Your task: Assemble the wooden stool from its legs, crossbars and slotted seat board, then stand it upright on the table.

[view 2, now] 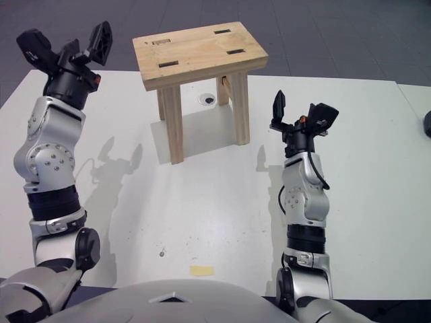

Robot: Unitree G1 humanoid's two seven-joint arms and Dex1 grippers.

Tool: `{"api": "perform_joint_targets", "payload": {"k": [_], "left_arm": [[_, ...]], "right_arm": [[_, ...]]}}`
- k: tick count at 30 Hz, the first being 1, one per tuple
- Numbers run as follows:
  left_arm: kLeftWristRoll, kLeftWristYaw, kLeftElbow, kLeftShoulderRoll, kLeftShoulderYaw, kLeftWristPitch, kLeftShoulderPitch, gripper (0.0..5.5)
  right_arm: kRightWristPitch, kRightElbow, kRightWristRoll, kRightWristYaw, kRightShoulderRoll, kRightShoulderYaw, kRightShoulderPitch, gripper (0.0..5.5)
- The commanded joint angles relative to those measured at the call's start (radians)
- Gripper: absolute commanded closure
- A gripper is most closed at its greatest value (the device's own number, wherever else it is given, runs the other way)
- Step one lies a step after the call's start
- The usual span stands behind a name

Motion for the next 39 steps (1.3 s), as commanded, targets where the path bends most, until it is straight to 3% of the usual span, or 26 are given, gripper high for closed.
{"api": "perform_joint_targets", "payload": {"k": [1, 11, 27, 39], "left_arm": [[0.091, -0.007, -0.010, -0.019, -0.058, -0.012, 0.028, 0.13], [0.194, -0.034, -0.030, -0.060, -0.112, -0.009, 0.073, 0.13], [0.275, -0.054, 0.072, 0.038, 0.055, -0.095, -0.004, 0.13], [0.294, -0.104, 0.146, 0.059, 0.051, -0.103, -0.057, 0.13]], "right_arm": [[-0.014, 0.002, -0.051, -0.002, -0.006, -0.015, -0.011, 0.10], [-0.004, -0.013, -0.124, 0.012, 0.027, 0.010, 0.023, 0.10], [-0.027, 0.031, -0.155, 0.039, 0.046, -0.002, -0.024, 0.10], [-0.068, 0.017, -0.179, 0.017, 0.098, 0.000, -0.002, 0.10]]}}
